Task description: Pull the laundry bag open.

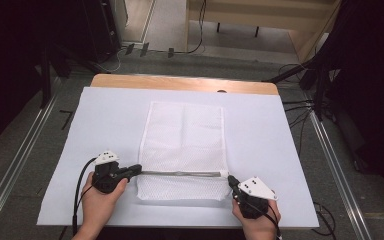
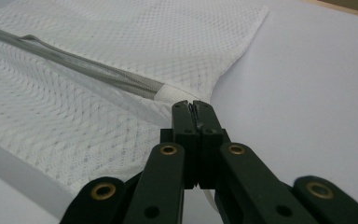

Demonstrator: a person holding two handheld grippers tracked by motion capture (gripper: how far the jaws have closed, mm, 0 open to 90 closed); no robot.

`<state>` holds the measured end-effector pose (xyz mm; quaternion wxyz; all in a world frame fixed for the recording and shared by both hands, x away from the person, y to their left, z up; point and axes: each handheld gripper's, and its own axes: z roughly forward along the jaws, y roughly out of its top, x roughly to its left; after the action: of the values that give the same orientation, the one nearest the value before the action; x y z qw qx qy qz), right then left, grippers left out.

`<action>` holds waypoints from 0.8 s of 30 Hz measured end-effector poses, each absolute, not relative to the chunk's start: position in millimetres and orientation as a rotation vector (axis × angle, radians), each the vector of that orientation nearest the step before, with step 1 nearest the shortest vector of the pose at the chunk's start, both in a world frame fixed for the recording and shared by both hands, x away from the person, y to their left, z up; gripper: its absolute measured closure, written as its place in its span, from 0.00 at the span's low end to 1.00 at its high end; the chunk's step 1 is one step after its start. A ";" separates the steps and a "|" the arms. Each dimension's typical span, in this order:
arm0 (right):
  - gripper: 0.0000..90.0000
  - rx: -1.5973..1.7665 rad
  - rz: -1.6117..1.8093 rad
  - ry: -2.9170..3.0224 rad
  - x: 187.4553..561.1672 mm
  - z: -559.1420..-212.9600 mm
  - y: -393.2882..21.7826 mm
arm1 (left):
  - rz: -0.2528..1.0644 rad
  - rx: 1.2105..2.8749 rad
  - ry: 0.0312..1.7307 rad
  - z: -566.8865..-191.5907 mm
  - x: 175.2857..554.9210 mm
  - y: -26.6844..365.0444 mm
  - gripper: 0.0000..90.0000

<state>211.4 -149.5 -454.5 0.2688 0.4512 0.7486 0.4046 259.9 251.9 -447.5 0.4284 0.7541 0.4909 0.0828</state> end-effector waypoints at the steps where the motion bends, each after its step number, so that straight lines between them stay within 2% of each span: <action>1: 1.00 1.220 1.096 2.018 211.7 -454.3 -150.1 | 0.212 1.883 1.235 -447.5 259.3 253.6 0.98; 12: 1.00 1.202 1.106 2.035 210.5 -453.1 -144.6 | 0.280 1.862 1.228 -453.2 255.7 268.0 0.96; 13: 1.00 1.186 1.102 2.041 210.8 -453.7 -144.3 | 0.293 1.851 1.225 -453.5 254.7 269.0 0.87; 15: 1.00 1.169 1.120 2.033 210.0 -454.4 -145.3 | 0.268 1.810 1.209 -454.6 253.7 274.1 0.59; 16: 1.00 1.170 1.136 2.037 210.2 -454.7 -146.6 | 0.251 1.793 1.204 -454.2 251.7 278.6 0.53; 18: 0.98 1.184 1.172 2.036 210.9 -456.0 -149.5 | 0.316 1.762 1.204 -451.6 245.6 287.0 0.44; 23: 0.66 1.177 1.243 2.041 212.1 -457.2 -154.4 | 0.377 1.683 1.217 -442.5 233.7 310.8 0.16; 24: 0.61 1.185 1.251 2.027 212.1 -456.0 -155.5 | 0.385 1.686 1.195 -441.9 230.3 315.9 0.15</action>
<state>212.1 -155.5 -456.0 0.2380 0.4327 0.7400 0.4566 230.3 315.9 -441.9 0.4967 0.6962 0.4933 0.1591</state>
